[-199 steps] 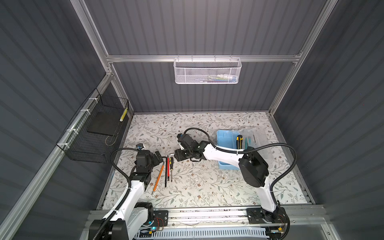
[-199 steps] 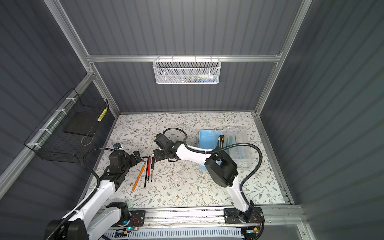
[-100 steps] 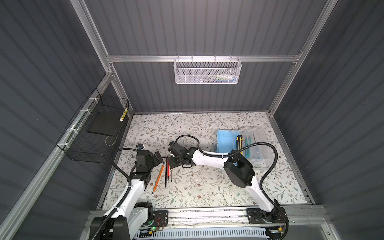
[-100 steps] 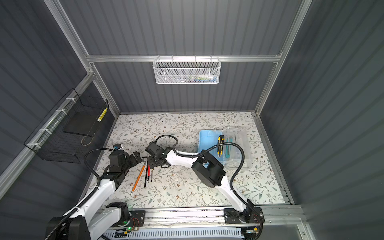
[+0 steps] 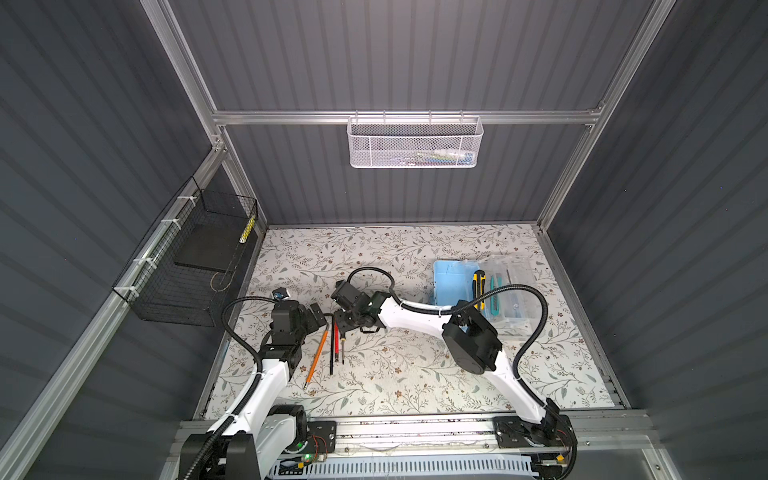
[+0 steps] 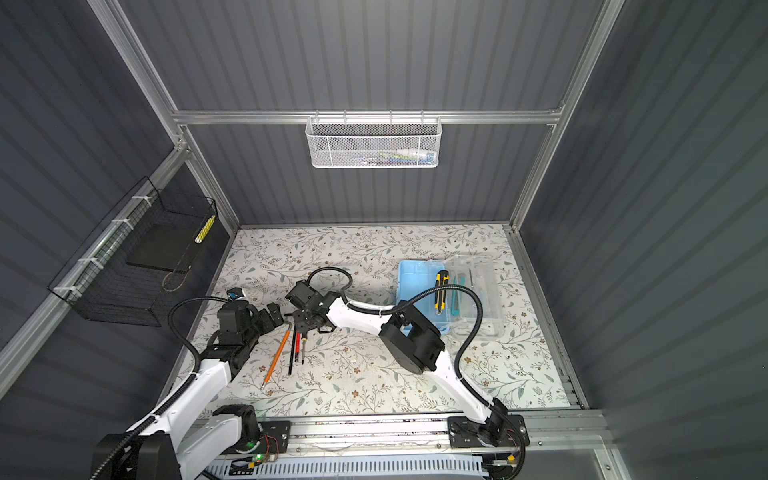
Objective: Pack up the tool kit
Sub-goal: 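Lower the right gripper onto the yellow-black screwdriver and grasp it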
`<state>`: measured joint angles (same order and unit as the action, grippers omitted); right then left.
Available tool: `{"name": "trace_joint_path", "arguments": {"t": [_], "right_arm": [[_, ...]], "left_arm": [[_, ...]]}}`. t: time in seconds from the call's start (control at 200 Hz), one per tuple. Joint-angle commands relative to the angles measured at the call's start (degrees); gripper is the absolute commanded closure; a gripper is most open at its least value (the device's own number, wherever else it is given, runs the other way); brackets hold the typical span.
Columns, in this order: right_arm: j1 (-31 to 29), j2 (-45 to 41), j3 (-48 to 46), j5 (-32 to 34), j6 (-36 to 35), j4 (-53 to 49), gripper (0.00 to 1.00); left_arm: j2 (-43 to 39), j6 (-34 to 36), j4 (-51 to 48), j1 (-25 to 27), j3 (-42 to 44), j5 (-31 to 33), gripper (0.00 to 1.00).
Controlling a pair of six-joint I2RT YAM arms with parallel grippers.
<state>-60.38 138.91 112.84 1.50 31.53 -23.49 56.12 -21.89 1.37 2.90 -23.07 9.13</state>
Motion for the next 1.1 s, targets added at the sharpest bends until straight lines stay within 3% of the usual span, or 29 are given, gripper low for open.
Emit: {"name": "trace_joint_path", "arguments": {"t": [0.0, 0.195, 0.606, 0.786, 1.096], "right_arm": [[-0.5, 2.1, 2.5, -0.1, -0.4, -3.9, 0.52], [-0.7, 2.2, 2.7, 0.2, -0.3, -4.5, 0.54], [-1.0, 1.2, 4.0, -0.6, 0.5, -4.1, 0.66], [-1.0, 0.9, 3.8, -0.2, 0.8, -4.0, 0.76], [0.2, -3.2, 1.3, -0.9, 1.3, -3.3, 0.82]], "left_arm": [[-0.6, -0.4, 0.4, -0.3, -0.1, -0.7, 0.01], [-0.7, -0.4, 0.5, -0.3, 0.0, -0.7, 0.01], [-0.8, -0.3, 0.5, -0.3, 0.0, -0.9, 0.01], [-0.8, -0.1, 0.6, -0.3, 0.0, -1.2, 0.01], [-0.8, -0.1, 0.7, -0.3, 0.1, -1.5, 0.01]]}}
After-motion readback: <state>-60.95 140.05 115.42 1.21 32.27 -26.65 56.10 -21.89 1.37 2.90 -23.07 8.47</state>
